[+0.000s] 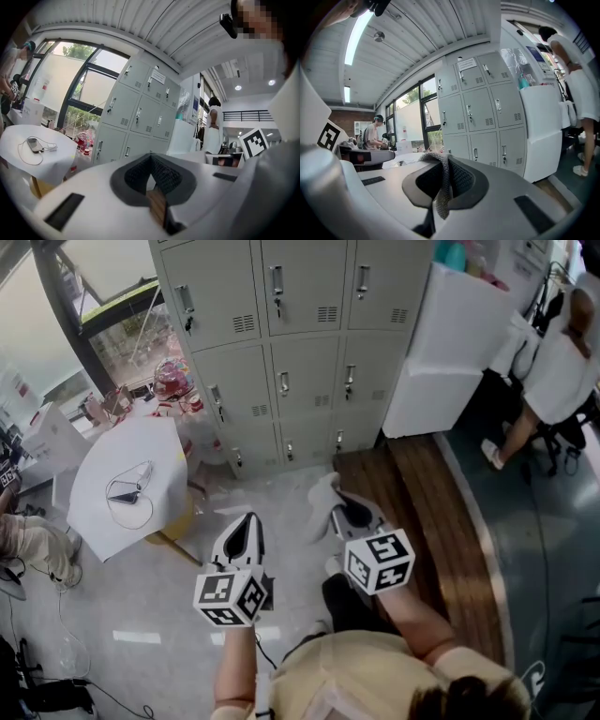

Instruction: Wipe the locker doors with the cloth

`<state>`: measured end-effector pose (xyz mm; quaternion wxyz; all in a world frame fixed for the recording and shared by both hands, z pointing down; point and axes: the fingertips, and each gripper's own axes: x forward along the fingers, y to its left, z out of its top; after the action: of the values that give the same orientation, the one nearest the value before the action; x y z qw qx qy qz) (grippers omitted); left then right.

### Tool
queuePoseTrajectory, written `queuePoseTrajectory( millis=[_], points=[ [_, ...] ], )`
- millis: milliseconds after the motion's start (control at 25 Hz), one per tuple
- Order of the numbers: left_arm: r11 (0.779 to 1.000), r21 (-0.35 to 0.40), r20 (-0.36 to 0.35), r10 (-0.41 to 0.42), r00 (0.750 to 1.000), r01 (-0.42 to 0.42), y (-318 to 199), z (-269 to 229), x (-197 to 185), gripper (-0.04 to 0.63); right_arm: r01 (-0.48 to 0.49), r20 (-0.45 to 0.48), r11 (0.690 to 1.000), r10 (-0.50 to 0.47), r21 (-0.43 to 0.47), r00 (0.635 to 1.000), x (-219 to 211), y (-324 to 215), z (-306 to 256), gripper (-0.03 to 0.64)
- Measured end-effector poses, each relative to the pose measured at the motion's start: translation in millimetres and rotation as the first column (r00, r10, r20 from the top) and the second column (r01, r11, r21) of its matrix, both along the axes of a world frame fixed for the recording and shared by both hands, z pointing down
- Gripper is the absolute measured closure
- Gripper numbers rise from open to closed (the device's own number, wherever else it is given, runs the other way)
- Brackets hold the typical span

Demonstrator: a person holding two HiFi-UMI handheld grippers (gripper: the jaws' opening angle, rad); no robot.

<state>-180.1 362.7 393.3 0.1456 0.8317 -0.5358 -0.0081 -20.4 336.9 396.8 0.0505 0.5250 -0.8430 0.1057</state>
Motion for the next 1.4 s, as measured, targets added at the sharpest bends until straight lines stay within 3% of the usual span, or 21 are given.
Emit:
queuePoseTrajectory(
  millis=[840, 1400],
  points=[
    [0.997, -0.047, -0.017, -0.069, 0.997, 0.068, -206.0, 0.7, 36.8, 0.607, 0.032, 0.038, 0.999, -0.032, 0.01, 0.999, 27.4, -239.8, -4.9, 0.611],
    [0.987, -0.055, 0.011, -0.151, 0.988, 0.152, -307.2, 8.5, 35.3, 0.607, 0.048, 0.006, 0.999, -0.048, 0.01, 0.999, 28.5, -357.4, 17.0, 0.611]
  ],
)
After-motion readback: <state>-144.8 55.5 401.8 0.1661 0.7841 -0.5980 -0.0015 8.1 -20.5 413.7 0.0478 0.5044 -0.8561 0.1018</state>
